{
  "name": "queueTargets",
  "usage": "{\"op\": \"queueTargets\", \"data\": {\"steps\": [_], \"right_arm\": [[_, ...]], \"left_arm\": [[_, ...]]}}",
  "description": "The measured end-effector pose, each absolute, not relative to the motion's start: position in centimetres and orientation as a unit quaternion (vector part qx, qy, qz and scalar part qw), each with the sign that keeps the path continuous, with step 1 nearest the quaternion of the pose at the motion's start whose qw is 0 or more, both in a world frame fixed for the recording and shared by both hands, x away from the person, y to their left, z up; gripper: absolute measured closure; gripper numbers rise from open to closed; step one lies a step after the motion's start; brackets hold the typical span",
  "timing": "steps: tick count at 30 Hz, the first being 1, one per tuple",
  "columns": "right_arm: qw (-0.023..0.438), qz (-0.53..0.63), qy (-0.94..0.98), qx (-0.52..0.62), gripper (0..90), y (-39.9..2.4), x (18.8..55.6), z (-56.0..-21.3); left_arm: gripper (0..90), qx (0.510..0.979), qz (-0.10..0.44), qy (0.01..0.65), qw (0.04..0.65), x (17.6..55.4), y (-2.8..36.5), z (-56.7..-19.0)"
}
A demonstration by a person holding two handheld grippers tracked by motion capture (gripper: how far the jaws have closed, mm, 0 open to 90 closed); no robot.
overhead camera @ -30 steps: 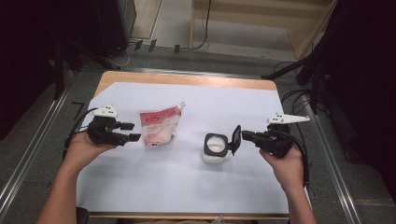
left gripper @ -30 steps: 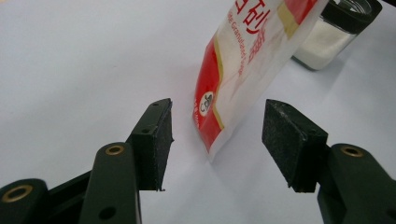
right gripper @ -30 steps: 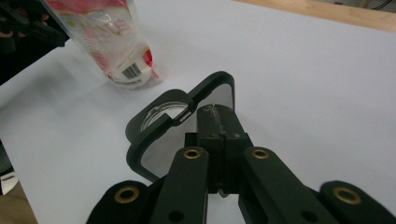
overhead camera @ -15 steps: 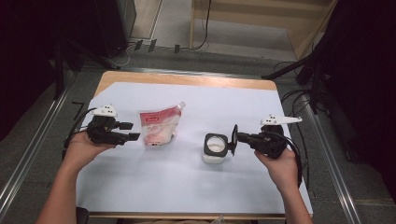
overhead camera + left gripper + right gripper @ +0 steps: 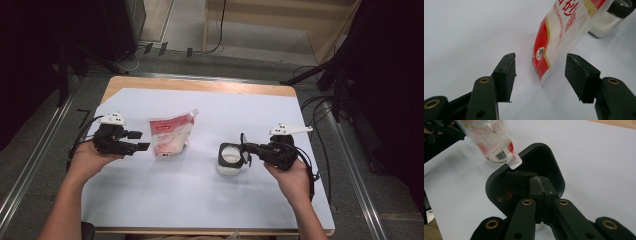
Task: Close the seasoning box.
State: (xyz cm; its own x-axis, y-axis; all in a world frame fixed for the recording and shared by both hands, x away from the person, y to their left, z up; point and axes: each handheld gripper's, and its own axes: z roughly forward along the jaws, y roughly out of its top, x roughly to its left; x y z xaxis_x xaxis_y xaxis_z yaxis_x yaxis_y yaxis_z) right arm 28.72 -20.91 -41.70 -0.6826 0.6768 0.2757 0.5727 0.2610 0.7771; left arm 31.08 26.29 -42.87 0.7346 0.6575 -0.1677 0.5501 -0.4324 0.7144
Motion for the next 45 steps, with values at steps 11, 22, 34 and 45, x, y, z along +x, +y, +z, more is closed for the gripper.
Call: {"op": "queueTargets", "data": {"steps": [11,22,34,45], "right_arm": [[0.048,0.454,0.802,0.385,90.0,-19.6,28.8,-42.3],[0.041,0.444,0.814,0.372,90.0,-18.2,28.7,-42.9],[0.037,0.431,0.825,0.364,89.7,-17.5,28.7,-43.4],[0.049,0.455,0.811,0.364,70.5,-18.6,29.0,-43.1]], "left_arm": [[43.1,0.843,0.068,0.358,0.395,31.1,26.2,-43.1],[43.1,0.847,0.065,0.357,0.388,31.2,26.2,-43.2],[43.0,0.849,0.063,0.358,0.385,31.2,26.2,-43.2],[42.4,0.849,0.064,0.36,0.382,31.1,26.3,-43.4]]}}
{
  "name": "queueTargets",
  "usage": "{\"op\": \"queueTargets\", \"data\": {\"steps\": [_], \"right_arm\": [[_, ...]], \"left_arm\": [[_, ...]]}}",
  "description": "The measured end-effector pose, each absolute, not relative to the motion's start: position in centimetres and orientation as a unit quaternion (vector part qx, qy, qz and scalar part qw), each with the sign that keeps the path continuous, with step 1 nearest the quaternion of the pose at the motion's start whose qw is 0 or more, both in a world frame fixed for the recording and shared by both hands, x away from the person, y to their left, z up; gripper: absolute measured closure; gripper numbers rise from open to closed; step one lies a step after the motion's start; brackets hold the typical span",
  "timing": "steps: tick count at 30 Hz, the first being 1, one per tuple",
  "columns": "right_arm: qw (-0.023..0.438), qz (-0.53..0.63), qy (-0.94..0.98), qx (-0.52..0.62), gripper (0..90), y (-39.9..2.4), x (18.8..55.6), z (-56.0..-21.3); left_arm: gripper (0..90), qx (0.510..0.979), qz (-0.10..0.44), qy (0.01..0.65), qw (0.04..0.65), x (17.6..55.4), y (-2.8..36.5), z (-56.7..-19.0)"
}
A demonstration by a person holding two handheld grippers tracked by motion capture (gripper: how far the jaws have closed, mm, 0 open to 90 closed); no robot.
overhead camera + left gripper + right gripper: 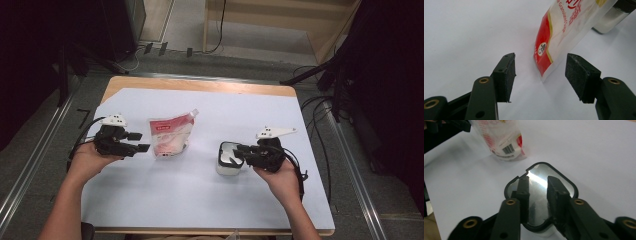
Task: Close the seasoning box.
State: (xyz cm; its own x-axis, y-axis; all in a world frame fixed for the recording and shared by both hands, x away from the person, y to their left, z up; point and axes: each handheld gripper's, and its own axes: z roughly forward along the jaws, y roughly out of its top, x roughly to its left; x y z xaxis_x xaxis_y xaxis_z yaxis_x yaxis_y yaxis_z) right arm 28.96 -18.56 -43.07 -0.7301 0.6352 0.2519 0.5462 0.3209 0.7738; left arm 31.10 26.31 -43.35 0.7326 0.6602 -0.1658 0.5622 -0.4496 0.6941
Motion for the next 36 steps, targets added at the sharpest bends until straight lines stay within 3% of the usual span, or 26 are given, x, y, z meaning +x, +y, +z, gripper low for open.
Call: {"op": "queueTargets", "data": {"steps": [14,17,27,36], "right_arm": [[0.094,0.476,0.785,0.386,43.5,-22.6,29.6,-43.4],[0.122,0.477,0.778,0.391,38.1,-23.5,29.6,-43.6],[0.131,0.49,0.747,0.431,27.6,-26.6,30.4,-45.4],[0.132,0.475,0.744,0.451,25.8,-27.6,31.2,-46.9]], "left_arm": [[41.4,0.851,0.07,0.358,0.377,31.1,26.4,-43.6],[41.0,0.851,0.068,0.359,0.378,31.1,26.4,-43.6],[40.8,0.851,0.072,0.362,0.373,31.2,26.6,-43.8],[40.5,0.85,0.074,0.365,0.372,31.2,27.0,-44.1]]}}
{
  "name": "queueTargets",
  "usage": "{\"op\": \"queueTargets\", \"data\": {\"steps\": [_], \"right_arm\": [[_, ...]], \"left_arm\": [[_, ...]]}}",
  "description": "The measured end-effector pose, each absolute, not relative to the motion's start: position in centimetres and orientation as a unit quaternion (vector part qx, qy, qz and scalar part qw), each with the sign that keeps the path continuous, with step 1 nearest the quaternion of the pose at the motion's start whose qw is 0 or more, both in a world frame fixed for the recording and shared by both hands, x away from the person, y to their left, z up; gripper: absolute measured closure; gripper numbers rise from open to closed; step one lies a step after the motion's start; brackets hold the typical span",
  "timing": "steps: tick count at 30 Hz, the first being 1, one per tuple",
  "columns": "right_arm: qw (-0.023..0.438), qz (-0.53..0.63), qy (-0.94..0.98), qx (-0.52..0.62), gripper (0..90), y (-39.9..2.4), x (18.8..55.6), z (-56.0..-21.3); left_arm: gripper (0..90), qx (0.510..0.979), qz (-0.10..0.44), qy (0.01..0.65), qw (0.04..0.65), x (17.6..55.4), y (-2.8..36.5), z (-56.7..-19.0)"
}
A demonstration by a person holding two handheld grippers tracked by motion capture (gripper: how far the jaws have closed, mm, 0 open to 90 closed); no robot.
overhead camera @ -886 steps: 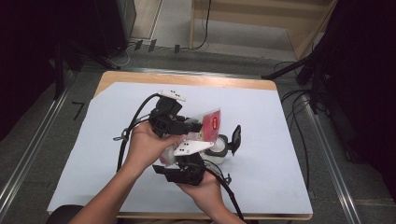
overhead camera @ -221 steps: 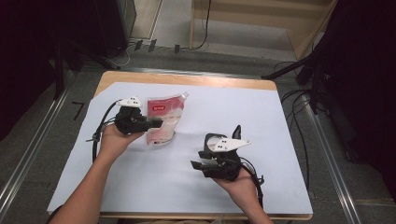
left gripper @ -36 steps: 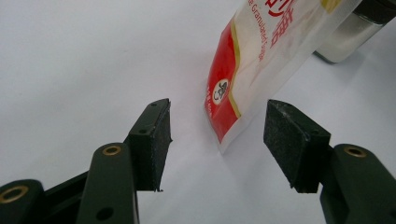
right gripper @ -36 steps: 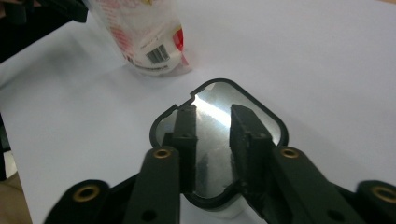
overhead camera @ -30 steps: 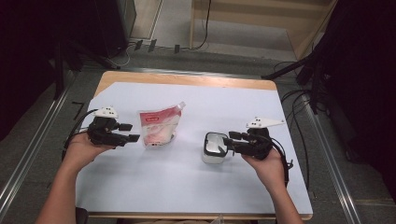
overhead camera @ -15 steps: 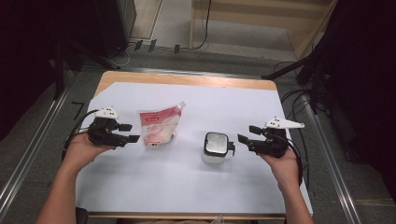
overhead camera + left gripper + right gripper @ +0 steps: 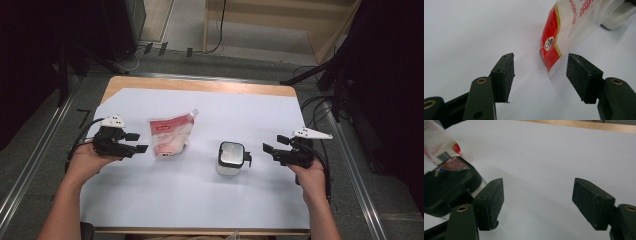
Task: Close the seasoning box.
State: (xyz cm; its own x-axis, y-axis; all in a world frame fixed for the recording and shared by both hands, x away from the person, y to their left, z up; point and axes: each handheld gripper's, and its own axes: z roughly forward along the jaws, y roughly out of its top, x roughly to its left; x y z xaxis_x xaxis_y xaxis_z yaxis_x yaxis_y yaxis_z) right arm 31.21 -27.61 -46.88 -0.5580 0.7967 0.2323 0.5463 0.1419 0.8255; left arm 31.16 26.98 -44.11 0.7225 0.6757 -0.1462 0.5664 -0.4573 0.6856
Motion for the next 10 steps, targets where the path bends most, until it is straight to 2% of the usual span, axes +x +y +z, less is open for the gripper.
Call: {"op": "queueTargets", "data": {"steps": [10], "right_arm": [[0.141,0.452,0.752,0.459,24.1,-27.55,31.82,-47.78]], "left_arm": [[38.3,0.848,0.079,0.377,0.365,31.4,27.56,-44.77]]}}
